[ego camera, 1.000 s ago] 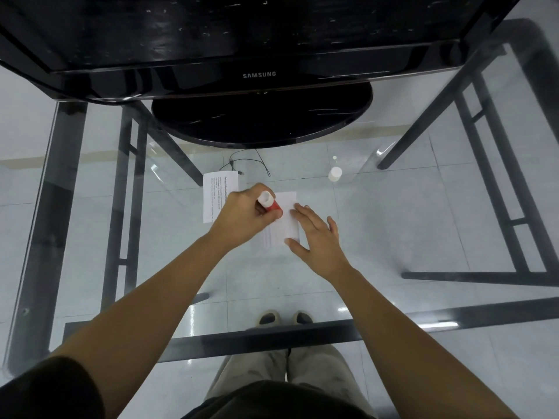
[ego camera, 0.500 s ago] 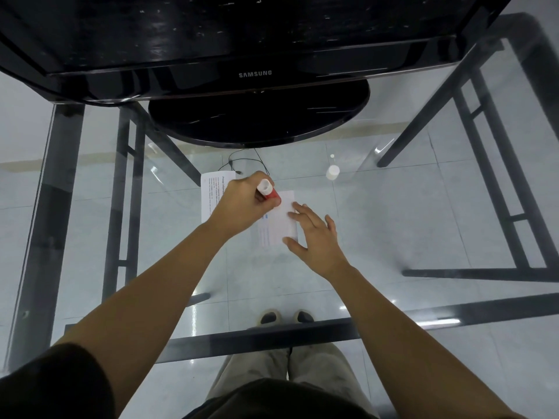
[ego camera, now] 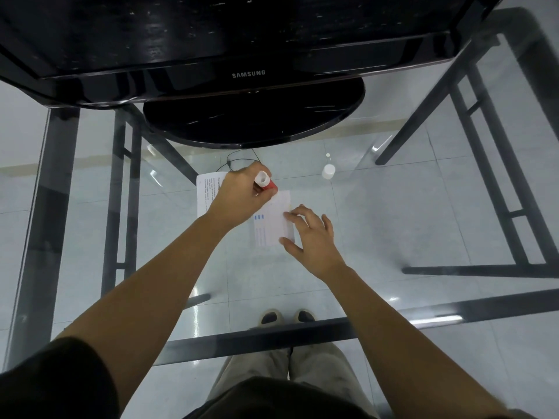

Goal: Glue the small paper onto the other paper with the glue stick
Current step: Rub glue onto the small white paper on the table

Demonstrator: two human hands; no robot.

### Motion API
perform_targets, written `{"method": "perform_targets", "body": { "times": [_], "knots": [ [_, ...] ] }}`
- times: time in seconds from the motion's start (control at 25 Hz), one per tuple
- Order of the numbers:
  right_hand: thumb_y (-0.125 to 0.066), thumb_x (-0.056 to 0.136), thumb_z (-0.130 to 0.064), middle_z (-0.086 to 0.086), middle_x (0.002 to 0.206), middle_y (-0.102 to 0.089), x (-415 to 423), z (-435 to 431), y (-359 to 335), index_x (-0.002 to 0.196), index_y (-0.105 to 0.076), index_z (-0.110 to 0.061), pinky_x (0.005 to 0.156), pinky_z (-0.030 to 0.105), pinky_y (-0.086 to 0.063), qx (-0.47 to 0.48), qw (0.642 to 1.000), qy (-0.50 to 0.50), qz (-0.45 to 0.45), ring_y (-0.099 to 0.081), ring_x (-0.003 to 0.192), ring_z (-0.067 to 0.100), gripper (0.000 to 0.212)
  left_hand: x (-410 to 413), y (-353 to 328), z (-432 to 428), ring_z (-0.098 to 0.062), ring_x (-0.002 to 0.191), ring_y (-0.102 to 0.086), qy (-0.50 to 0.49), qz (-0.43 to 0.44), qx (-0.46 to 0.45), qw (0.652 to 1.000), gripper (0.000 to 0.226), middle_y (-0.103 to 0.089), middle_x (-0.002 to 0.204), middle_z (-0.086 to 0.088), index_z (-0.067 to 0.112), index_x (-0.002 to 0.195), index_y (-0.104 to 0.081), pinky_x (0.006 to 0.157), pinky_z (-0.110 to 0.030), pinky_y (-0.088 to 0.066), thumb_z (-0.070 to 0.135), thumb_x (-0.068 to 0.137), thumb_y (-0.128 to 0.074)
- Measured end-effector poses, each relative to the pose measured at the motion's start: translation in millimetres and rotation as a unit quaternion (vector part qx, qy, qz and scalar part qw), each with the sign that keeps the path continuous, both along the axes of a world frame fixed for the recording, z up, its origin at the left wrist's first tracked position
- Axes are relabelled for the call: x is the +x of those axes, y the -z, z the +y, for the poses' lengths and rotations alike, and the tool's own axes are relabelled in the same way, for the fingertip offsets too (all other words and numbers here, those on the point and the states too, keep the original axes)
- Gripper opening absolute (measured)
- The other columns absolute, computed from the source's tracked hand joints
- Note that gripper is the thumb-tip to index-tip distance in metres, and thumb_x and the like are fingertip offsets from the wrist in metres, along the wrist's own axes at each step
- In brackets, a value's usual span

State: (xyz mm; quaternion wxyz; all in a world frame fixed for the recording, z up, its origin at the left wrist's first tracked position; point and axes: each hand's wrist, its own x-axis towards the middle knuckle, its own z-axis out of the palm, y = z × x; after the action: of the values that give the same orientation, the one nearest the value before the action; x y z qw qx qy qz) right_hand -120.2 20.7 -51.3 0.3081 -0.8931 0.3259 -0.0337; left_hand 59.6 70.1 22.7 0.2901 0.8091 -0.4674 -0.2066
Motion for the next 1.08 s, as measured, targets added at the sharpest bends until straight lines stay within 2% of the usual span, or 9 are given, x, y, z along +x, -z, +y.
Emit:
{"method": "perform_targets", "body": {
  "times": [0.12, 0.28, 0.44, 0.6, 0.72, 0.84, 0.96, 1.08],
  "knots": [
    [-0.052, 0.09, -0.041, 0.002, 0.143, -0.038, 0.5, 0.8, -0.6, 0.134, -0.039, -0.022, 0.114, 0.043, -0.005, -0.002, 1.0, -0.003, 0.004, -0.028, 0.135, 0.017, 0.05, -6.0, 0.7, 0.0, -0.009, 0.067, -0.06, 0.059, 0.007, 0.022, 0.998, 0.022, -0.068, 0.08, -0.001, 0.021, 0.093, -0.056, 0.055, -0.007, -0.039, 0.028, 0.078, -0.071],
    [-0.054, 0.089, -0.04, 0.002, 0.142, -0.038, 0.6, 0.1, -0.8, 0.133, -0.04, -0.021, 0.114, 0.043, -0.005, 0.004, 1.0, 0.003, 0.0, -0.03, 0.134, 0.017, 0.05, -1.4, -3.8, -6.8, -0.013, 0.07, -0.06, 0.007, -0.004, -0.003, 1.0, 0.022, -0.066, 0.083, -0.001, 0.017, 0.097, -0.057, 0.057, -0.008, -0.039, 0.025, 0.08, -0.069],
    [-0.054, 0.089, -0.04, 0.002, 0.141, -0.038, 0.9, 0.1, -1.0, 0.133, -0.041, -0.022, 0.114, 0.043, -0.007, 0.004, 1.0, 0.002, -0.003, -0.032, 0.132, 0.018, 0.049, -8.1, -4.2, -10.2, -0.016, 0.072, -0.061, 0.076, -0.011, 0.025, 0.997, 0.022, -0.066, 0.081, -0.001, 0.016, 0.095, -0.058, 0.057, -0.007, -0.036, 0.025, 0.08, -0.07],
    [-0.054, 0.089, -0.04, 0.003, 0.141, -0.038, 0.7, -0.1, -1.2, 0.133, -0.04, -0.021, 0.114, 0.043, -0.006, 0.009, 1.0, 0.004, -0.002, -0.032, 0.132, 0.018, 0.05, -5.1, -4.7, -12.6, -0.016, 0.071, -0.06, 0.021, -0.003, -0.004, 1.0, 0.024, -0.066, 0.084, -0.003, 0.014, 0.1, -0.058, 0.06, -0.015, -0.041, 0.023, 0.081, -0.069],
    [-0.055, 0.088, -0.04, 0.003, 0.141, -0.039, 0.7, 0.0, -2.8, 0.132, -0.041, -0.021, 0.114, 0.043, -0.007, 0.014, 1.0, 0.004, -0.006, -0.033, 0.132, 0.019, 0.05, -10.0, -2.3, -11.4, -0.017, 0.071, -0.061, 0.065, -0.022, 0.002, 0.998, 0.023, -0.066, 0.084, -0.004, 0.014, 0.099, -0.058, 0.057, -0.011, -0.038, 0.023, 0.081, -0.068],
    [-0.056, 0.088, -0.039, 0.002, 0.14, -0.039, -0.7, -0.2, -3.9, 0.132, -0.042, -0.021, 0.114, 0.043, -0.008, 0.011, 1.0, 0.004, -0.009, -0.034, 0.131, 0.018, 0.05, -6.9, -2.4, -13.8, -0.02, 0.071, -0.06, -0.009, -0.035, -0.029, 0.999, 0.019, -0.066, 0.082, -0.01, 0.009, 0.098, -0.058, 0.055, -0.016, -0.038, 0.019, 0.083, -0.065],
    [-0.06, 0.085, -0.037, 0.002, 0.135, -0.044, -0.4, 0.2, -5.0, 0.127, -0.046, -0.02, 0.112, 0.044, -0.014, 0.016, 0.999, 0.016, -0.029, -0.038, 0.127, 0.016, 0.047, -4.1, -6.5, -6.9, -0.014, 0.067, -0.059, -0.004, -0.027, -0.037, 0.999, 0.021, -0.067, 0.08, -0.005, 0.013, 0.097, -0.058, 0.055, -0.005, -0.037, 0.021, 0.08, -0.069],
    [-0.065, 0.081, -0.034, -0.002, 0.125, -0.05, 0.6, 0.3, -5.7, 0.113, -0.05, -0.019, 0.11, 0.04, -0.018, 0.044, 0.996, 0.041, -0.061, -0.042, 0.124, 0.013, 0.038, -10.4, -7.1, 11.3, -0.01, 0.066, -0.061, 0.02, 0.007, -0.013, 1.0, 0.024, -0.068, 0.08, -0.001, 0.017, 0.095, -0.057, 0.057, -0.006, -0.042, 0.023, 0.077, -0.072]
  ]
}}
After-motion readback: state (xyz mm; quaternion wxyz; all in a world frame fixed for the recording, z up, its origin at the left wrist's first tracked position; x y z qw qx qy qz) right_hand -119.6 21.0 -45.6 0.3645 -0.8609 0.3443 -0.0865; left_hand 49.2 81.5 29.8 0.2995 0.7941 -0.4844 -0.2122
